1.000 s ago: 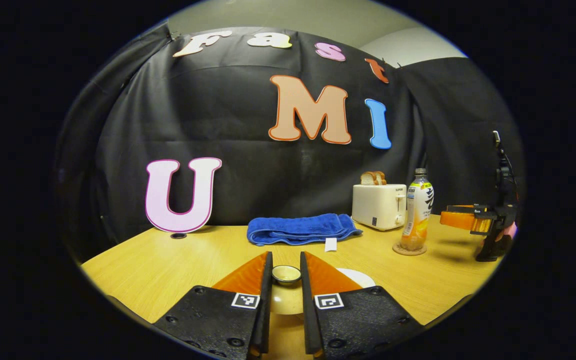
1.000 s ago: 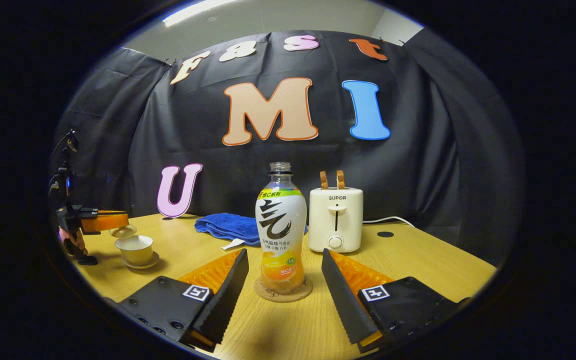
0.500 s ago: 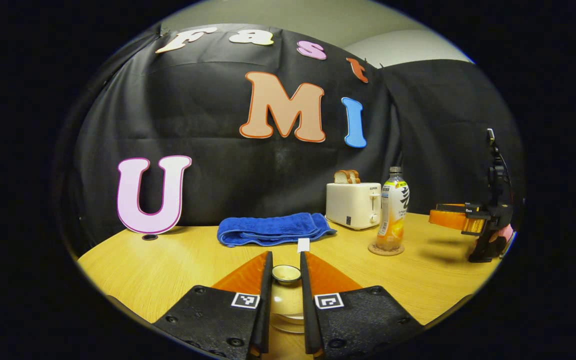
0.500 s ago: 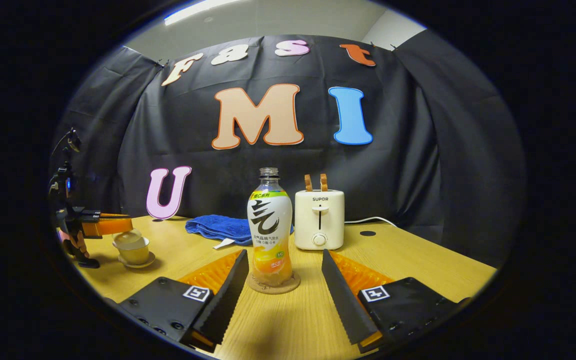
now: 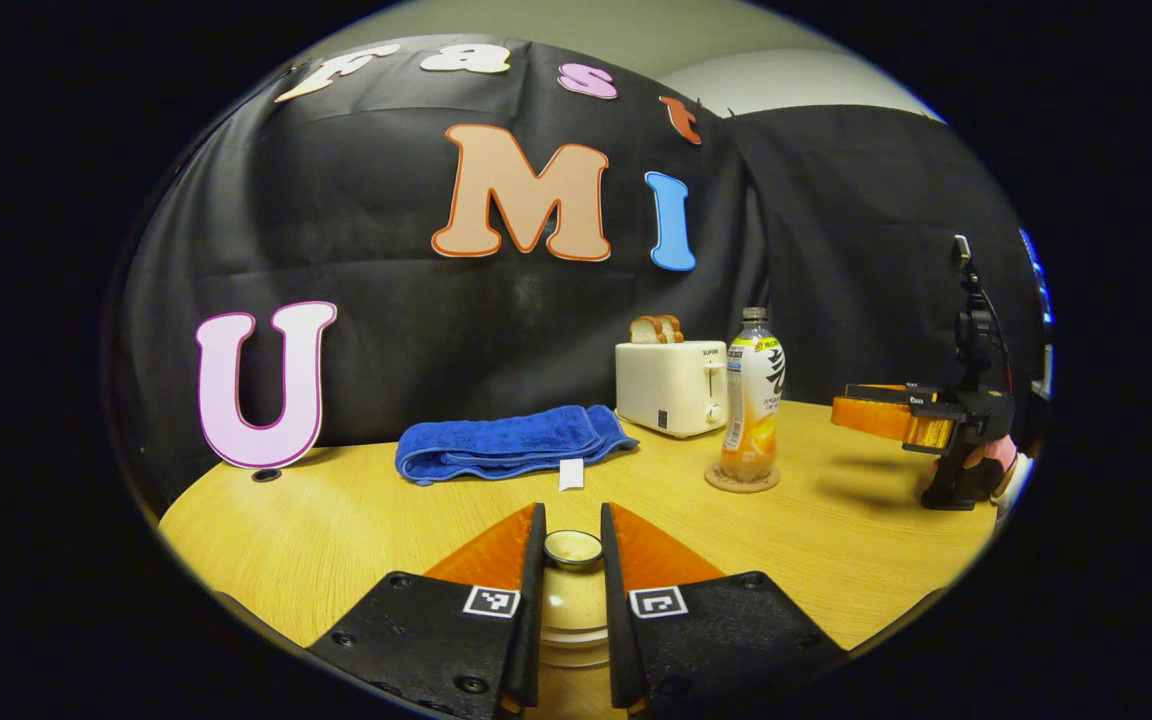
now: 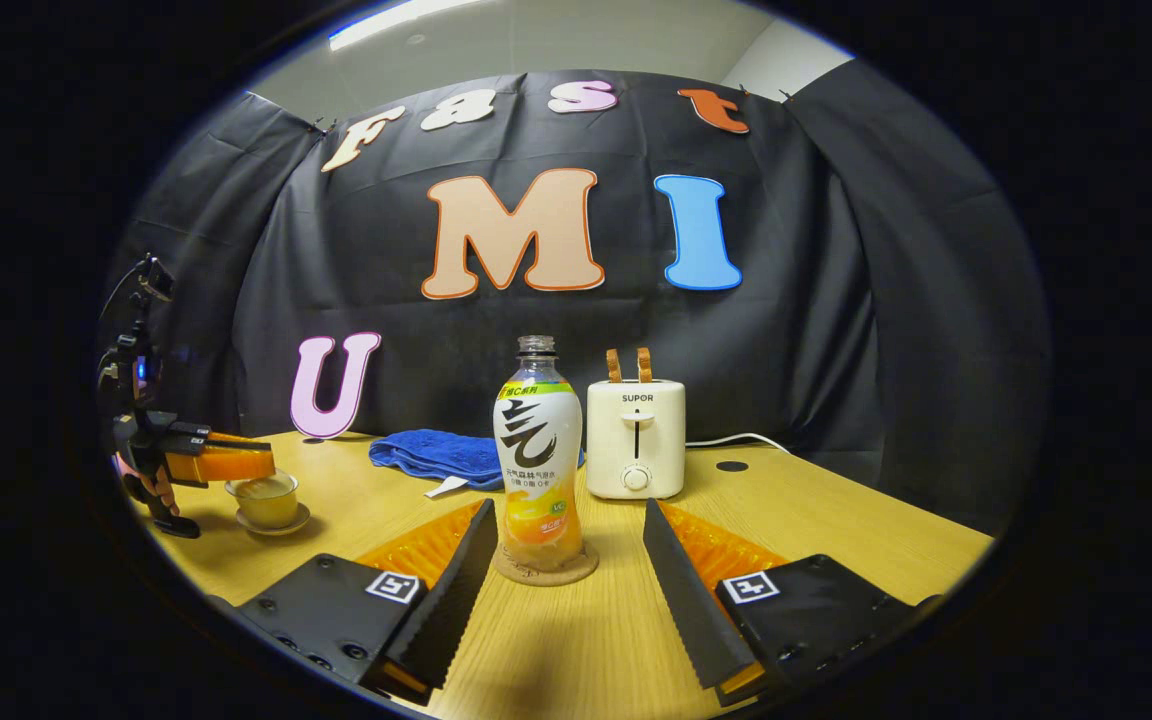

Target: Open the teacup lid with one hand, grasp the water bottle and pour water into the teacup with the other hand; after pouring, place the water bottle on the coaster and then close the teacup lid.

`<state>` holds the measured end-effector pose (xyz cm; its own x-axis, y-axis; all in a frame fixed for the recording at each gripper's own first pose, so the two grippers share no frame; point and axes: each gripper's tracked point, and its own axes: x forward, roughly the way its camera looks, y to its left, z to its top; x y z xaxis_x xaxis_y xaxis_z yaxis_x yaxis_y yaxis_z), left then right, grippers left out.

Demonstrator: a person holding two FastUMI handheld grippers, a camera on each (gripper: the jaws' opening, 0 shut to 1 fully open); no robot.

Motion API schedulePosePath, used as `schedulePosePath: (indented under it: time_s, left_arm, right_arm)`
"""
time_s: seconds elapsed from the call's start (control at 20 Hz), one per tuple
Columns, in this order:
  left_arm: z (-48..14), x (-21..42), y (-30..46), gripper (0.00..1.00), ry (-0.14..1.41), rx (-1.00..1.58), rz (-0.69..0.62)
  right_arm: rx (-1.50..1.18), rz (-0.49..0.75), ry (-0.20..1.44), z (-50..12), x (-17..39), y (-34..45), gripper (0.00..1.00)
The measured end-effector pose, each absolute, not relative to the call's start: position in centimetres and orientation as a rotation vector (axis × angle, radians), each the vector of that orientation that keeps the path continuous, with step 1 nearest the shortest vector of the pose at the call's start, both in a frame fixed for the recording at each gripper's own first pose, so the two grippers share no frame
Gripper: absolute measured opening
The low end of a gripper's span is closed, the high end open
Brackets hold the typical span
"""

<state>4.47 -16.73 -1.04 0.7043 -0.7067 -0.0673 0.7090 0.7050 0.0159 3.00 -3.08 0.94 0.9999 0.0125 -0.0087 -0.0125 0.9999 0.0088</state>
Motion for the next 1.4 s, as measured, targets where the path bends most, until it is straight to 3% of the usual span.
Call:
schedulePosePath:
  time_s: [0.4, 0.45, 0.5, 0.55, 0.65, 0.7, 1.4]
  left_arm:
    - [-1.2, 4.2, -16.6, 0.3, 0.065, 0.04, -0.784]
    - [-1.2, 4.2, -16.6, 0.37, 0.068, 0.04, -0.785]
    - [-1.3, 4.1, -16.5, 0.54, 0.07, 0.04, -0.784]
    - [-1.2, 4.0, -16.4, 0.6, 0.072, 0.043, -0.781]
    - [-1.2, 3.9, -16.4, 0.81, 0.072, 0.041, -0.777]
    - [-1.4, 4.1, -16.5, 0.99, 0.067, 0.041, -0.772]
    - [0.1, 2.9, -11.5, 0.97, -0.004, -0.013, -0.586]
  right_arm:
    - [0.009, 0.014, 0.01, 1.0, 3.0, -3.1, 0.93]
    - [0.009, 0.014, 0.01, 1.0, 3.0, -3.1, 0.93]
    - [0.009, 0.014, 0.01, 1.0, 3.0, -3.1, 0.93]
    - [0.009, 0.014, 0.01, 1.0, 3.0, -3.1, 0.93]
    - [0.009, 0.014, 0.01, 1.0, 3.0, -3.1, 0.93]
    - [0.01, 0.014, 0.01, 1.0, 3.0, -3.1, 0.93]
    - [0.009, 0.008, 0.01, 1.0, 3.1, -3.3, 0.93]
